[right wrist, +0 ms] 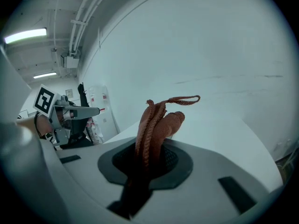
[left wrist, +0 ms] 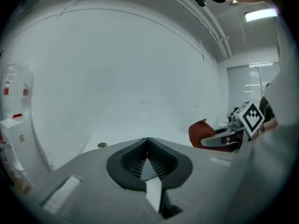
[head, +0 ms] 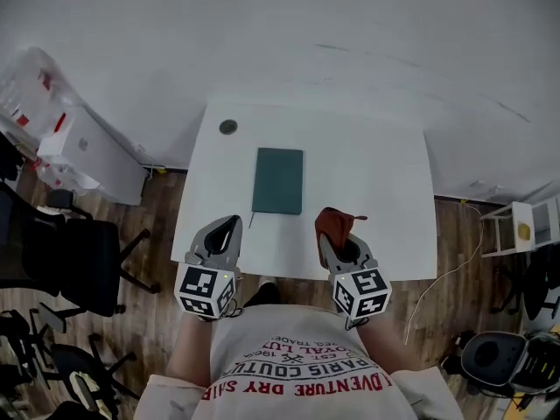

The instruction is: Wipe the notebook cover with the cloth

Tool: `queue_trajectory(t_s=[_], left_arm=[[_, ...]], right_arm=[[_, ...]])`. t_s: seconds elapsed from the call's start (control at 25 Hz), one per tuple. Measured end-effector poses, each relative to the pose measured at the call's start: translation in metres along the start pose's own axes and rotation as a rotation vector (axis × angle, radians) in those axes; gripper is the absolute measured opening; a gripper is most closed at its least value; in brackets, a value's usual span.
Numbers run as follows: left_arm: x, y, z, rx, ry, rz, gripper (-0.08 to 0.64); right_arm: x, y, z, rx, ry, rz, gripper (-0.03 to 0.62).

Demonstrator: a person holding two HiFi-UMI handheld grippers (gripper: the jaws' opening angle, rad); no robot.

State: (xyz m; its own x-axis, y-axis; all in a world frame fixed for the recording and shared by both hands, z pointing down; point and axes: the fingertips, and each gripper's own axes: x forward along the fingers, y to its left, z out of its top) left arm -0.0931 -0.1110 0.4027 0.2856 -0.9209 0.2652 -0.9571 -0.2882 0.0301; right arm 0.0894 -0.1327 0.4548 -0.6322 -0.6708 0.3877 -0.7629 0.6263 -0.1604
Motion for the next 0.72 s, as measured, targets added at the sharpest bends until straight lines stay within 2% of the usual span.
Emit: queue_trajectory(t_s=[0.16,0.32,0.4,0.56,0.72], left_arm=[[0.033,0.026,-0.010,0.029,0.041,-0.092,0.011],[0.061,0.036,-0.036,0.002,0.093,-0.167,0.011],[0.072,0.036,-0.054,-0.004,0.132,-0.203,0.011],[0.093,0.033,-0.087,0.039,0.205,-0.276,0.011],[0.115,0.034,-0.120,0.012,0.286,-0.292,0.010]], right_arm=[[0.035,-0.004,0.008,0.046,0.004,-0.069,0.074],[0.057,-0.011,-0.002,0.101,0.043,-0.125,0.073],[0.065,-0.012,-0.009,0.108,0.068,-0.137,0.074],[0.083,-0.017,-0.027,0.118,0.124,-0.153,0.074],[0.098,-0.021,-0.044,0.124,0.183,-0.137,0.072]])
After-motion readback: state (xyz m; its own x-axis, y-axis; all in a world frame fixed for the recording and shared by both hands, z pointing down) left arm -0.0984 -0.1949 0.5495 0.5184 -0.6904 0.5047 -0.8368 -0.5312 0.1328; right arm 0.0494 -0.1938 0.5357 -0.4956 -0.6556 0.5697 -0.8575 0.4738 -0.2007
